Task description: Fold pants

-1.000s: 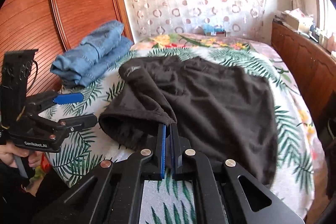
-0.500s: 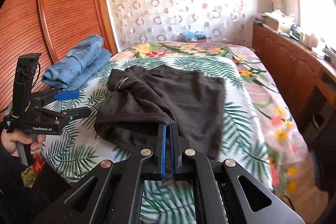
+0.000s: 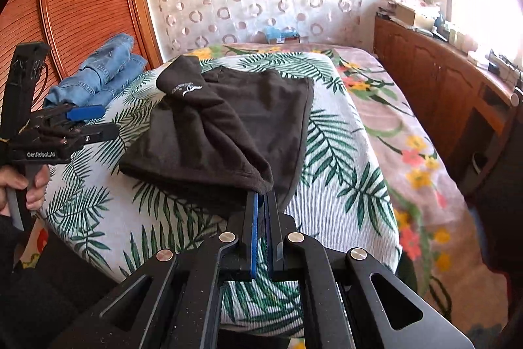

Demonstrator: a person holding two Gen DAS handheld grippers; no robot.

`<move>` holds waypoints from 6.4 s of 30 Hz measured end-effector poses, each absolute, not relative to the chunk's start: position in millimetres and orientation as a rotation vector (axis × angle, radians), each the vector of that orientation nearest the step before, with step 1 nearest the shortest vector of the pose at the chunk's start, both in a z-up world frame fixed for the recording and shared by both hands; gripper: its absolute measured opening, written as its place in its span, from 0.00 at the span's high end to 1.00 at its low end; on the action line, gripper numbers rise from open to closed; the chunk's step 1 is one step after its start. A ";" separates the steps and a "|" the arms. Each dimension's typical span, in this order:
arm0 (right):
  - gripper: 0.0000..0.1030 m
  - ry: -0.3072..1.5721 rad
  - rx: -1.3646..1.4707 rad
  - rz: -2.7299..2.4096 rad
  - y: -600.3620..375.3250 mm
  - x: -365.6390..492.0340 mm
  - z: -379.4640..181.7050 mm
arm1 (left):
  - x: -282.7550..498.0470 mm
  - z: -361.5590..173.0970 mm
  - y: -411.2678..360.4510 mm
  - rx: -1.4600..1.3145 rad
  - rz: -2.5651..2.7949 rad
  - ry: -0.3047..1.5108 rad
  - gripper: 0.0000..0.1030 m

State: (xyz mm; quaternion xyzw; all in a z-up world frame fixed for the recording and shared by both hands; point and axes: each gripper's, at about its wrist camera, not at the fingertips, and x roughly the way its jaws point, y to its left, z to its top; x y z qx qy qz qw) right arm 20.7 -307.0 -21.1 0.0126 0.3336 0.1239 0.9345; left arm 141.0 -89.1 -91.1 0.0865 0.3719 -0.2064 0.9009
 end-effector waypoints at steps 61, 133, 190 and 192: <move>0.96 0.714 -0.126 0.514 -210.6 215.9 15.9 | 188.9 -98.6 -33.1 0.136 -0.312 0.784 0.17; 0.74 0.762 0.008 0.271 -315.3 174.6 -17.4 | 161.2 -105.7 -100.0 0.204 -0.448 0.809 0.17; 0.87 0.807 -0.050 0.273 -303.4 59.2 -23.4 | 134.7 -124.7 -96.7 0.150 -0.544 0.881 0.43; 0.83 0.807 -0.061 0.254 -303.4 58.6 -25.1 | 134.1 -125.4 -97.3 0.141 -0.555 0.889 0.49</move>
